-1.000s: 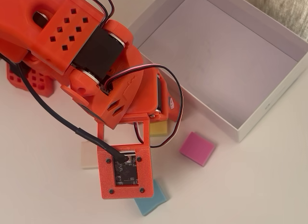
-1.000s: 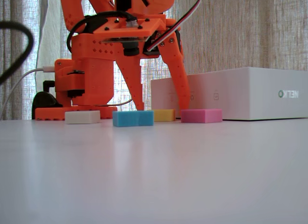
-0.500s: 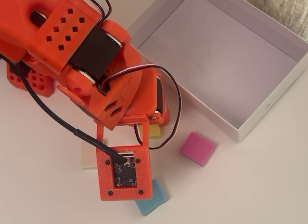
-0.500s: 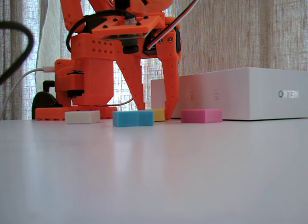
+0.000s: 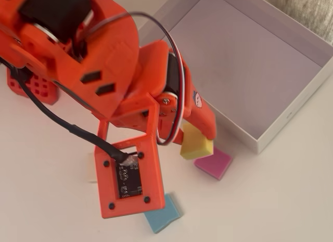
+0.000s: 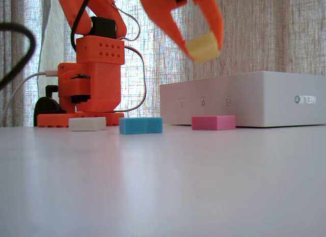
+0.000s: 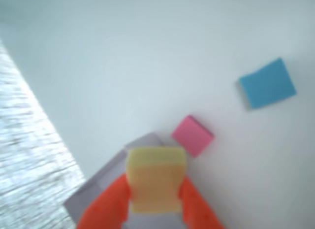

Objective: Grasp the yellow cuboid and put it in the bin.

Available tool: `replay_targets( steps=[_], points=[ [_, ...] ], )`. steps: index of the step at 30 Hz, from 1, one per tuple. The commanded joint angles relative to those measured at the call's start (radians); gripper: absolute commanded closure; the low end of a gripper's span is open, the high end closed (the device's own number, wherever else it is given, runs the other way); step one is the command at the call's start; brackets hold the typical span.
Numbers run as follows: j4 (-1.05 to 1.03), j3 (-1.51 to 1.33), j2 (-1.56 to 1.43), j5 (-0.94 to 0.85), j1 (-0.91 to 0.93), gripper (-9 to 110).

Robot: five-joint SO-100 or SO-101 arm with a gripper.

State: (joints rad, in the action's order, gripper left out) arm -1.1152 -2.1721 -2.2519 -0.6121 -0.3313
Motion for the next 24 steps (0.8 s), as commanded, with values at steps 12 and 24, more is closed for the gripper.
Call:
replay_targets(
  steps=[12, 24],
  points=[
    [-0.097, 0.032, -0.003, 0.009, -0.399, 110],
    [-0.051, -0.141, 0.074, 0.009, -0.488, 68]
  ],
)
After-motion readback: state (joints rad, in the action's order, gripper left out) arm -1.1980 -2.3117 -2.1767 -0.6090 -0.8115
